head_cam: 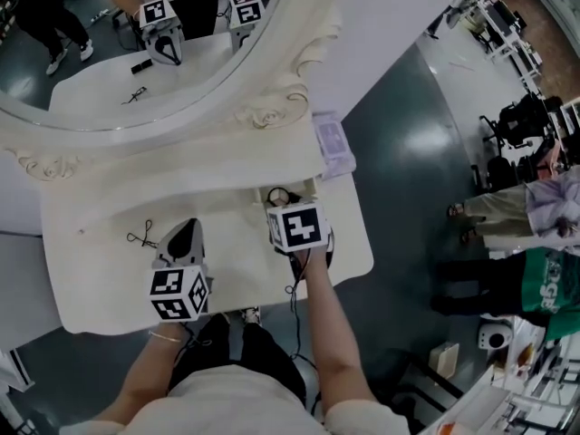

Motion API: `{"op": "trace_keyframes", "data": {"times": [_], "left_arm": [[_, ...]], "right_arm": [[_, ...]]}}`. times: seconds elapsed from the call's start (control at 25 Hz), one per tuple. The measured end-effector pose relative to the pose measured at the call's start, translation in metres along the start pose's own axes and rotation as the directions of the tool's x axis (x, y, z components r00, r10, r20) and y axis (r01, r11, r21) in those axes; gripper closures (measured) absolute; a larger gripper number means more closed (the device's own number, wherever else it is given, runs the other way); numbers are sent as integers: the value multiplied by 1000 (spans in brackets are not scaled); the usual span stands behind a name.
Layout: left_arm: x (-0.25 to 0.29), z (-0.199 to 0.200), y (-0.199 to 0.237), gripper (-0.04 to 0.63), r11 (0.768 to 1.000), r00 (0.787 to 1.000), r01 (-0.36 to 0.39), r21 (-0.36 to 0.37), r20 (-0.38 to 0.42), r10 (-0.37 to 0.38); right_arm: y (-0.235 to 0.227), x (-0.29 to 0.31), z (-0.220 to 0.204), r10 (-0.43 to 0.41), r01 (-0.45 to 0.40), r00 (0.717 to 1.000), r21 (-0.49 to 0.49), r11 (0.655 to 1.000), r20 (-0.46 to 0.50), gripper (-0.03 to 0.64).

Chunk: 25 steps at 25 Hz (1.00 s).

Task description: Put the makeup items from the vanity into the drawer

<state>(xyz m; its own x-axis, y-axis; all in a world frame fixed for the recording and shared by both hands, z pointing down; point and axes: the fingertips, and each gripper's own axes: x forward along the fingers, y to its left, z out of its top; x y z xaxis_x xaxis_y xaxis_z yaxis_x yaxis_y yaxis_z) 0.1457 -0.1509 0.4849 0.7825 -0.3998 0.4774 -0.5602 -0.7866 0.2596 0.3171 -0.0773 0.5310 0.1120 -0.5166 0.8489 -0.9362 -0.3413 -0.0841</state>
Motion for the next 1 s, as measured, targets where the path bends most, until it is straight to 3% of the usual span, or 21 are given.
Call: {"op": "trace_keyframes", "data": {"times": [0.2,0.48,0.88,1.0], "left_arm": [[4,1,1,594,1000,1000,8,-6,2,-8],[3,9,7,594,1000,1000,3,-9,11,-3],[-3,5,18,594,1000,1000,-12,-3,0,12],[-3,4,18,594,1000,1000,-10,-4,0,10]], "right_arm": [[0,6,0,43,-42,995,15,999,-92,399],[-4,11,4,97,-108,964,-30,994,-249,399],[-12,20,8,-14,16,998,36,999,-61,399],[-11,22,9,-18,18,1000,53,998,-7,399]]}}
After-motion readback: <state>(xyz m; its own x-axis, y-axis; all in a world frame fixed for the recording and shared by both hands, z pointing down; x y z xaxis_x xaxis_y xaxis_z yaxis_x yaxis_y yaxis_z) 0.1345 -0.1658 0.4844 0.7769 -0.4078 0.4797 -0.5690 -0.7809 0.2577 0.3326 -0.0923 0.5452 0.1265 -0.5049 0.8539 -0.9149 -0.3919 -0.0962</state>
